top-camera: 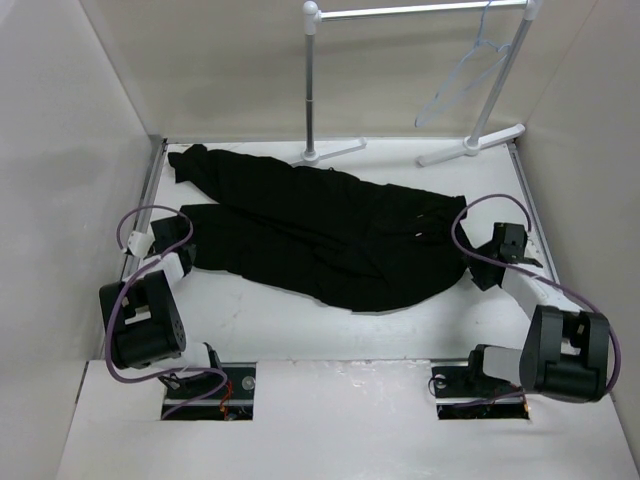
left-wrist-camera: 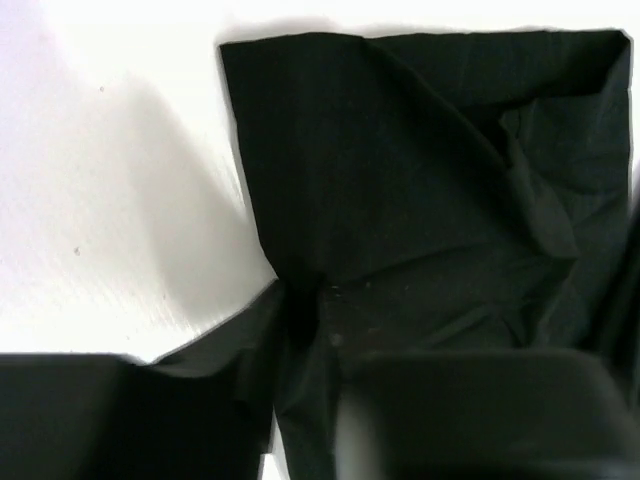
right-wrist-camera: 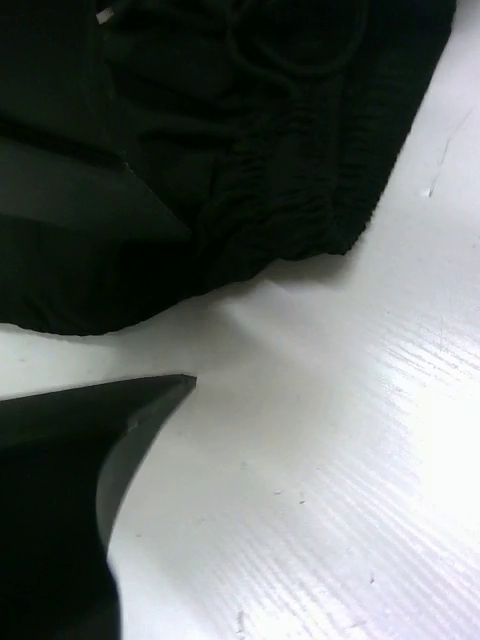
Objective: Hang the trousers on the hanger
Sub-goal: Flatten out the trousers at the center of the board.
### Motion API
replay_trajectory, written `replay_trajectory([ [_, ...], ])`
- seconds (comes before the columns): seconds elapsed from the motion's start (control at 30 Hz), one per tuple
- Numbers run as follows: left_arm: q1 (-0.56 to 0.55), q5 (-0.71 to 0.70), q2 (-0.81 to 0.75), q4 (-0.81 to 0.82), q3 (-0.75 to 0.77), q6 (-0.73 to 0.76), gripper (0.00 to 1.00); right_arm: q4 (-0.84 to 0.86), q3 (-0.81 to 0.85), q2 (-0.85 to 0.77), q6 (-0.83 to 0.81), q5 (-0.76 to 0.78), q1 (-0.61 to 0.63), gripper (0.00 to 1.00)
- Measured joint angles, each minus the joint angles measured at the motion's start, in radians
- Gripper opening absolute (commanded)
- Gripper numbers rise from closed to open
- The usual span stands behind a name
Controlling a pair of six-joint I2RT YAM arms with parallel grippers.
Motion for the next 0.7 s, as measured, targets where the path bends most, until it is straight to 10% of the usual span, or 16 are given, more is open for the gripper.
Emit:
replay_trajectory([
  [0.2,-0.01,-0.022,-0.051,-0.09,0.013,0.0,0.01,0.084,0.022,0.125,0.018,-0.029,-0.002,0.06],
  [0.7,-0.031,-0.198,-0.475,-0.8,0.61,0.198,0.0,-0.133,0.029,-0.392,0.058,-0.027,-0.008,0.01],
])
